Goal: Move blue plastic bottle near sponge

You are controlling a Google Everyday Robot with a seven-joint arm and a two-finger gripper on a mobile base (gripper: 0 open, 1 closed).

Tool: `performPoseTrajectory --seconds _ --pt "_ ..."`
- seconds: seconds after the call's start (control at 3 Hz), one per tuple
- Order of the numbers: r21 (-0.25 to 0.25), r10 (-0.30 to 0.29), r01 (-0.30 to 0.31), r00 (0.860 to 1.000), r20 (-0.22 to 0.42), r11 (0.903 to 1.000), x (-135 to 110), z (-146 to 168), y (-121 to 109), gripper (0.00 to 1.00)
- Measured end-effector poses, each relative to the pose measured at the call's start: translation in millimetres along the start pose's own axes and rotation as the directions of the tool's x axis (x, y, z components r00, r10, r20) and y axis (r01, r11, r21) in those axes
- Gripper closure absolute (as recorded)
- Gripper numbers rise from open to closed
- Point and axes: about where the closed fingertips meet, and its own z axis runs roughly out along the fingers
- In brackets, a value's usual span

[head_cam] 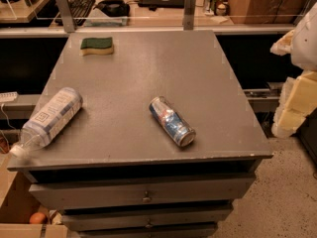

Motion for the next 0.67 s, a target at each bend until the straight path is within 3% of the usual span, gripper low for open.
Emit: performPoseTrajectory --seconds 0.33,0.67 --pt "0.003 -0.005 0.005 1.0 0.009 1.0 -3 -1 -1 0.0" --pt "-0.007 -0.084 0.085 0.993 0.088 0.9964 -45 17 -1 0.0"
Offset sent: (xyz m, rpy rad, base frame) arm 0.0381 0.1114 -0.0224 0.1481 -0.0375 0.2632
